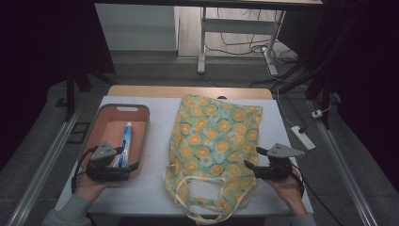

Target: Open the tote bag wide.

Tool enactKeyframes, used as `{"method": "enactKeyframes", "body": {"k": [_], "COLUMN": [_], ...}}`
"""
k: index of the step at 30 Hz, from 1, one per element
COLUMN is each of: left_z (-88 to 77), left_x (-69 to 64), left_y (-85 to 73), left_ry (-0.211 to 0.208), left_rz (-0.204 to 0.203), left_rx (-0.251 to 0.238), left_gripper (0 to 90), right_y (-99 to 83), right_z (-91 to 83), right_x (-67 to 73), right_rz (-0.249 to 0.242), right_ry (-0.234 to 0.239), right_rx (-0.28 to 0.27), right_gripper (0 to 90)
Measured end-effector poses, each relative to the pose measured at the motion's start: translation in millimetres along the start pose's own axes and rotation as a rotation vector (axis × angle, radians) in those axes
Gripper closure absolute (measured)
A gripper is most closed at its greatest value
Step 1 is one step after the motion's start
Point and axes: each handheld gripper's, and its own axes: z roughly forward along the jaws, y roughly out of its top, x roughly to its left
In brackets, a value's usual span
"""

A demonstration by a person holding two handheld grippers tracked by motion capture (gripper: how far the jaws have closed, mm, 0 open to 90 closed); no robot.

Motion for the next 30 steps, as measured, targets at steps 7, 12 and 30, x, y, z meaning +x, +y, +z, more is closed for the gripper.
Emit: {"method": "enactKeyframes", "body": {"k": [7,12,30], "left_z": [-2.4,-1.1,1.8], "left_x": [-1.8,-0.3,-1.8], "left_y": [2.1,1.1,0.0], "left_ry": [-0.001,-0.004,-0.014], "left_rz": [0.006,0.002,0.008], "left_rx": [-0.006,-0.002,0.011], "left_gripper": [15.8,15.9,16.1], "right_y": [31.7,54.9,64.8], "right_z": [7.8,25.1,96.2], "right_x": [17.3,32.6,83.7], "right_rz": [-0.088,-0.152,-0.355], "right_ry": [0.045,0.111,0.326], "right_rx": [0.066,0.136,0.457], "right_gripper": [27.5,27.5,27.5]}}
